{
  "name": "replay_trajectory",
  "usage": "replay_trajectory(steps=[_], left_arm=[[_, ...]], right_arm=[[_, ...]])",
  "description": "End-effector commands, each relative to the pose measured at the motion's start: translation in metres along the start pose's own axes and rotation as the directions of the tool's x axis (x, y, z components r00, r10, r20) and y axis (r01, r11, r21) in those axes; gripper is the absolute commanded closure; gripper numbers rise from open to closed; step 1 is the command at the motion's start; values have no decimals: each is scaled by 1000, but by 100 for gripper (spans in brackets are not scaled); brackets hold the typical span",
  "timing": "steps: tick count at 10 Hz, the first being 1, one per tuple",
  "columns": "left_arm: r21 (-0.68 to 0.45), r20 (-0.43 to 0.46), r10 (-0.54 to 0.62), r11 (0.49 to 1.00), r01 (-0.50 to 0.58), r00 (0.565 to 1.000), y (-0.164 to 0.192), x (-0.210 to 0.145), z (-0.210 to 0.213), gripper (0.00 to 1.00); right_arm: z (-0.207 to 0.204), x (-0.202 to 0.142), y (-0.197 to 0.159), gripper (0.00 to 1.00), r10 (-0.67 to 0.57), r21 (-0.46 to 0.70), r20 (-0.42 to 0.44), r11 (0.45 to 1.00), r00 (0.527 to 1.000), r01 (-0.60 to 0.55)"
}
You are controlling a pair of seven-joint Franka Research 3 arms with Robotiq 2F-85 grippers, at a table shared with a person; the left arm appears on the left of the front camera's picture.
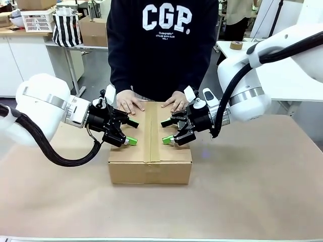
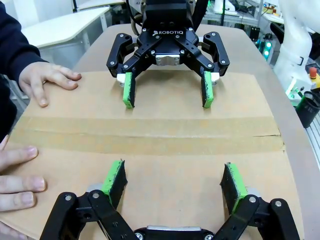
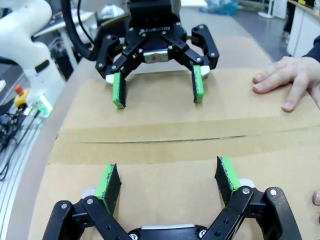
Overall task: Pack the gift set into the box.
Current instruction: Press and hold the closed box until the human finishes sealing it.
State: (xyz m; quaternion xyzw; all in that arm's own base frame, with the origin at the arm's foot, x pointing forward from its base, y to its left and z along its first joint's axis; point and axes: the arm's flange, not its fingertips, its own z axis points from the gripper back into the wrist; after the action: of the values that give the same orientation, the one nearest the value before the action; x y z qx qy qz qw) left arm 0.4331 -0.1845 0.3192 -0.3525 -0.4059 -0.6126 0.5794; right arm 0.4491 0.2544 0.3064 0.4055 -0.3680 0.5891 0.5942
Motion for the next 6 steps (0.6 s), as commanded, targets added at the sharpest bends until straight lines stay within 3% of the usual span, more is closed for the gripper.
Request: replay_trajectory(steps=[1,6], left_arm=[[4,-3,-5,1000,5,1000,-1,-2,1,0],[4,-3,-5,1000,5,1000,-1,-2,1,0]], right_arm=[[-1,-4,2,0,4,-5,-5,1000,1000,-4],[-1,-4,2,0,4,-5,-5,1000,1000,-4]])
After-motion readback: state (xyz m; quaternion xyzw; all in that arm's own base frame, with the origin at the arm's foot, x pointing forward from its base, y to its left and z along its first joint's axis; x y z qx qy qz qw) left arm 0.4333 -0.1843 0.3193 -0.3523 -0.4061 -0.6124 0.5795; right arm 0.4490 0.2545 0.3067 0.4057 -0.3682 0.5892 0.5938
